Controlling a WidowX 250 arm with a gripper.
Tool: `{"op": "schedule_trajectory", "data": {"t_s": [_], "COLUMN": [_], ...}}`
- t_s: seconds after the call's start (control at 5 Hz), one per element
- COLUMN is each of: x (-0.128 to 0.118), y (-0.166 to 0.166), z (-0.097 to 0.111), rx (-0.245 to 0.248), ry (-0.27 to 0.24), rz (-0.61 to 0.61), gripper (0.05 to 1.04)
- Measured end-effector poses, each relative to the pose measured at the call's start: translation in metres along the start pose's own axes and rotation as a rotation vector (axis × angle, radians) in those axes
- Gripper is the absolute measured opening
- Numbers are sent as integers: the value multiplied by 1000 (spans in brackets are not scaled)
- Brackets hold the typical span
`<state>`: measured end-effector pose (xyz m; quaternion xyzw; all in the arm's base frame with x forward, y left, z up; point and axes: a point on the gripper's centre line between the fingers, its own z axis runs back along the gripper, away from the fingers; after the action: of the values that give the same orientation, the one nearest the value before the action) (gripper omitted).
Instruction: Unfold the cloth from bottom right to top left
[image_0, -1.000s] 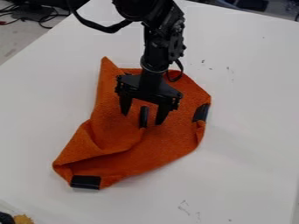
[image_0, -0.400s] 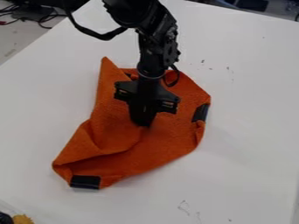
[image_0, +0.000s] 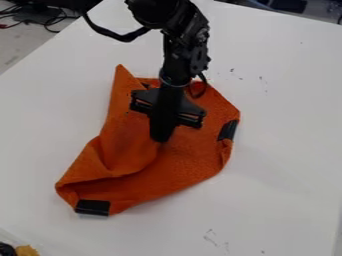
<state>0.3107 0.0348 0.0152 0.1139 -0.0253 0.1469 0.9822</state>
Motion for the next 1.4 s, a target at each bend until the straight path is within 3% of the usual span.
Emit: {"op": "schedule_trajectory", "data": {"t_s": [0.2, 0.4, 0.6, 0.8, 1.0, 1.4], "x": [5, 20, 28, 27, 12, 11], "y": [2, 32, 78, 126, 154, 181], "z": [10, 27, 10, -7, -31, -51], "rx": [11, 35, 39, 17, -16, -40], "ry": [18, 23, -36, -59, -44, -81], "rz": [3, 62, 85, 134, 171, 168], "gripper": [85, 71, 68, 68, 68, 68]}}
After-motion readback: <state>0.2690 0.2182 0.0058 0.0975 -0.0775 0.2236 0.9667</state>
